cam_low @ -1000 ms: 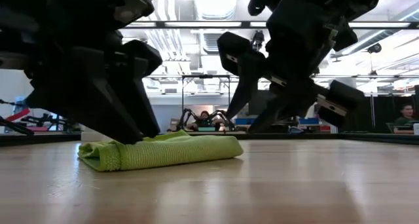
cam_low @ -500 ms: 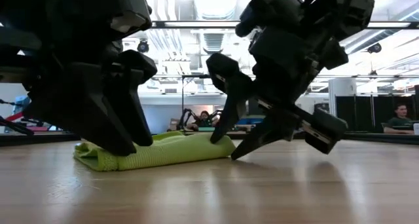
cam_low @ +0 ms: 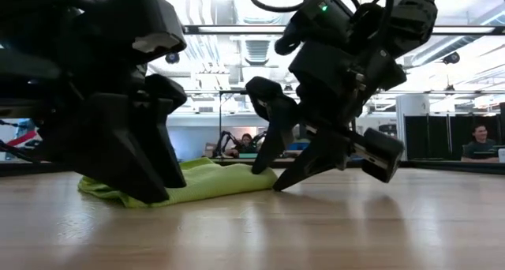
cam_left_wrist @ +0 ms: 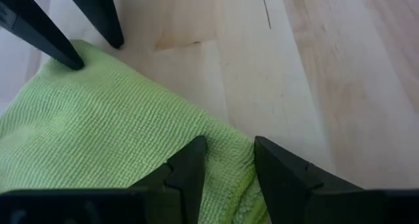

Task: Roll microfiber towels into tight, uniform cylinder then place into a basket
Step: Roll the green microfiber cloth

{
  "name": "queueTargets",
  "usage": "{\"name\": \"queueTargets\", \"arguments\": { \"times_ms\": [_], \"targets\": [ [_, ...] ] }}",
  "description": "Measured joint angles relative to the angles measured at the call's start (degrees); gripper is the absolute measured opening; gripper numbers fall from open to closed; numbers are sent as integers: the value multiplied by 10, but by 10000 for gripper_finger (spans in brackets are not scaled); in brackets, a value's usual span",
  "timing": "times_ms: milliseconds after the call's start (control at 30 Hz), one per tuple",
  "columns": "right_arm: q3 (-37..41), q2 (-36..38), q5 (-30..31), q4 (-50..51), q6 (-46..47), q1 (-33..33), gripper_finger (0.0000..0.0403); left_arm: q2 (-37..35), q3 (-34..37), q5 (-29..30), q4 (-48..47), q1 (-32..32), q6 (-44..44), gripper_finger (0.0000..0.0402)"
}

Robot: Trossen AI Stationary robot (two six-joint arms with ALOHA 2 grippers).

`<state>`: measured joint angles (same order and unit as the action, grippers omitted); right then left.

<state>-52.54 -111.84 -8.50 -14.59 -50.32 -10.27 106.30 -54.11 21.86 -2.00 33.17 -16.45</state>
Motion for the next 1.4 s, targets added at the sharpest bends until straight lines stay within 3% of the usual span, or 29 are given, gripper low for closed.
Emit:
{"name": "queueTargets", "arguments": {
  "times_ms": [600,800,933,1067,1200,1400],
  "targets": [
    [-12,-14,-16,32,71,6,13,-3,1,-18,5,10,-27,118],
    [-36,32,-67,202,191,6,10,-29,3,-34,-8,18,-26,118],
    [-47,39,-120,255,262,5,9,-42,0,-29,-6,22,-23,118],
    [-51,37,-171,256,330,4,9,-49,-14,-23,0,29,-22,118],
    [-51,36,-182,250,433,5,9,-50,-26,-15,1,46,-22,118],
    [-41,36,-257,184,558,8,9,-50,-33,57,61,73,13,118]
  ]
}}
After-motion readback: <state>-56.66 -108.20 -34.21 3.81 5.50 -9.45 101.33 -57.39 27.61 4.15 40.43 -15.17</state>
